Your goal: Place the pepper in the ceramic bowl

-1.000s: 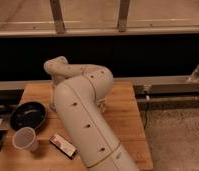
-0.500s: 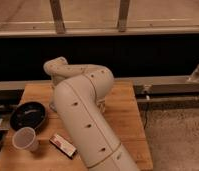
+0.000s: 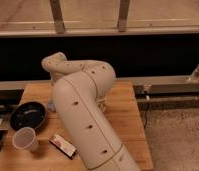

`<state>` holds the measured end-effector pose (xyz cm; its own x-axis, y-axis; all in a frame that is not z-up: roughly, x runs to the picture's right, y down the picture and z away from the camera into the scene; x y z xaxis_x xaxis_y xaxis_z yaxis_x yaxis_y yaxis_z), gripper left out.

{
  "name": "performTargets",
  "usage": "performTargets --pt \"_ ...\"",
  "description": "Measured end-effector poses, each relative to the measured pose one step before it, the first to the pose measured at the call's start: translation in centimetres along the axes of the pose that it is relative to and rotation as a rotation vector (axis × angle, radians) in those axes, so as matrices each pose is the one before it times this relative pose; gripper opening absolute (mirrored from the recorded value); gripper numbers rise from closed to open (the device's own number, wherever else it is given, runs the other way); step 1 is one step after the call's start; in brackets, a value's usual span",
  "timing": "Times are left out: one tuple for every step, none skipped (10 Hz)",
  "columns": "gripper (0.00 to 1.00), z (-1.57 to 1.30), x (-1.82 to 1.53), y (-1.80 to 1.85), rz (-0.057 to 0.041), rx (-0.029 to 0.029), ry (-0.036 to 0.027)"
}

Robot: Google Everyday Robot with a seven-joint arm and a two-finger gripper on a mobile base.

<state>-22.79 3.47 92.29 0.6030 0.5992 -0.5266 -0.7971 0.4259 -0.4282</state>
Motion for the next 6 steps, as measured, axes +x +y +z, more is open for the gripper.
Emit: performTargets --pt "0.0 -0.532 -0.157 -0.263 0.00062 0.01223 -0.00468" --pt "0.0 -0.699 -0.218 -0.378 0.0008 0.0165 -0.00586" --pt "0.0 -0.307 -0.103 -0.192 0.00001 0.00878 -0.00276" --pt "0.0 -0.342 -0.108 -0.173 -0.00006 0.00694 -0.00278" --pt "0.0 -0.19 -0.043 -0.114 -0.00107 0.00517 -0.00253" --pt "0.0 -0.363 -0.026 -0.1 -0.00149 0.00488 -0.00511"
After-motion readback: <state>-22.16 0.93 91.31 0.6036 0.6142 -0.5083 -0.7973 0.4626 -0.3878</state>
